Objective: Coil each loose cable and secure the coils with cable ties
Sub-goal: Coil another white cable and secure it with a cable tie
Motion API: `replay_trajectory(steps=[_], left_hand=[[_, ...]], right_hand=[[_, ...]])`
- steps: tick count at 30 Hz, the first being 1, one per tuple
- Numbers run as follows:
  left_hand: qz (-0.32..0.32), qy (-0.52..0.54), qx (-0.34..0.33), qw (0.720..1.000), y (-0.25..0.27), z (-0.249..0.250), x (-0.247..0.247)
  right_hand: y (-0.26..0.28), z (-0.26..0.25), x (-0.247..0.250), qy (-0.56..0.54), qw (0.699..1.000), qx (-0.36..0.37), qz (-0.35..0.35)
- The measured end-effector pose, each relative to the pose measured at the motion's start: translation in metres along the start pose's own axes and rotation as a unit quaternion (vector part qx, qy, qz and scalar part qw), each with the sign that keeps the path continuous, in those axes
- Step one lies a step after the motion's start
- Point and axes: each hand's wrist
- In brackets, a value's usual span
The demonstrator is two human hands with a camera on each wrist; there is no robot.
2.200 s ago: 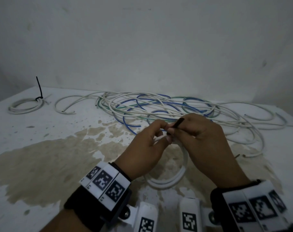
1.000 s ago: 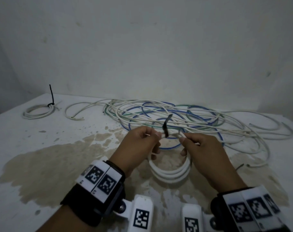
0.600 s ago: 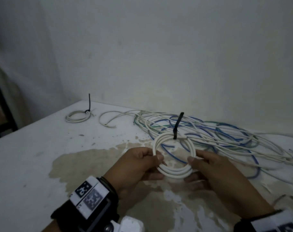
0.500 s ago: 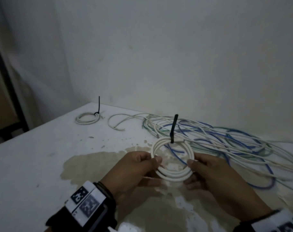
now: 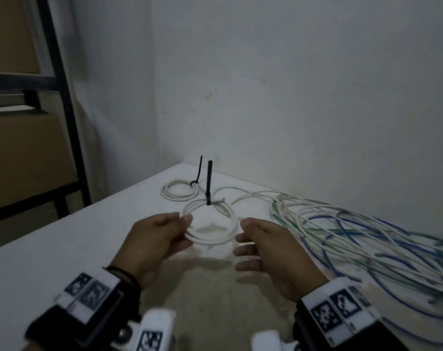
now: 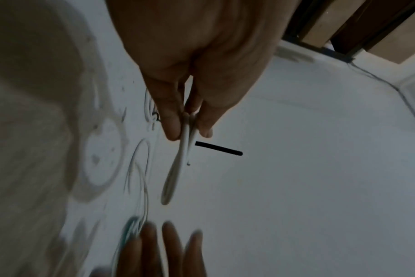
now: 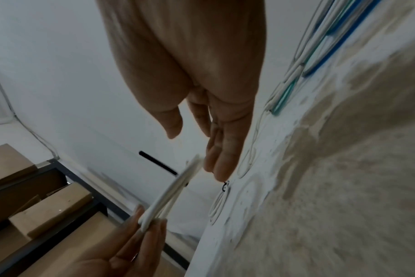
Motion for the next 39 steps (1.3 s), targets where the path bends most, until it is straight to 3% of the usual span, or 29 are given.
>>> replay_trajectory(steps=[4, 9, 15, 20, 26, 39], left_hand=[[0.04, 0.022, 0.002, 0.999, -0.072, 0.023, 0.028], [0.056, 0.008, 0.033, 0.998, -0.153, 0.03, 0.039], [0.122, -0.052, 0.029, 0.991, -0.213, 0.031, 0.031], [0.156, -0.137, 0.025, 0.978, -0.23, 0.023, 0.026], [0.198, -0.302, 0.026, 0.932, -0.239, 0.022, 0.037], [0.163, -0.338, 0.018, 0.927, -0.242, 0.021, 0.04]], right_hand=[[-0.031, 0.007, 0.002, 0.036, 0.999, 0.002, 0.03], [-0.061, 0.019, 0.018, -0.032, 0.993, -0.068, 0.096], [-0.079, 0.034, 0.032, -0.055, 0.992, -0.105, 0.051], [-0.085, 0.043, 0.04, -0.078, 0.989, -0.116, 0.045], [-0.084, 0.046, 0.042, -0.089, 0.989, -0.108, 0.045], [-0.085, 0.049, 0.042, -0.1, 0.989, -0.097, 0.044]])
Point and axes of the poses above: each hand's wrist, its own y-axis away from the middle knuckle, its own x-axis out of the back of the hand, z = x × y, and after that the axes turned 5 degrees about x, right-handed
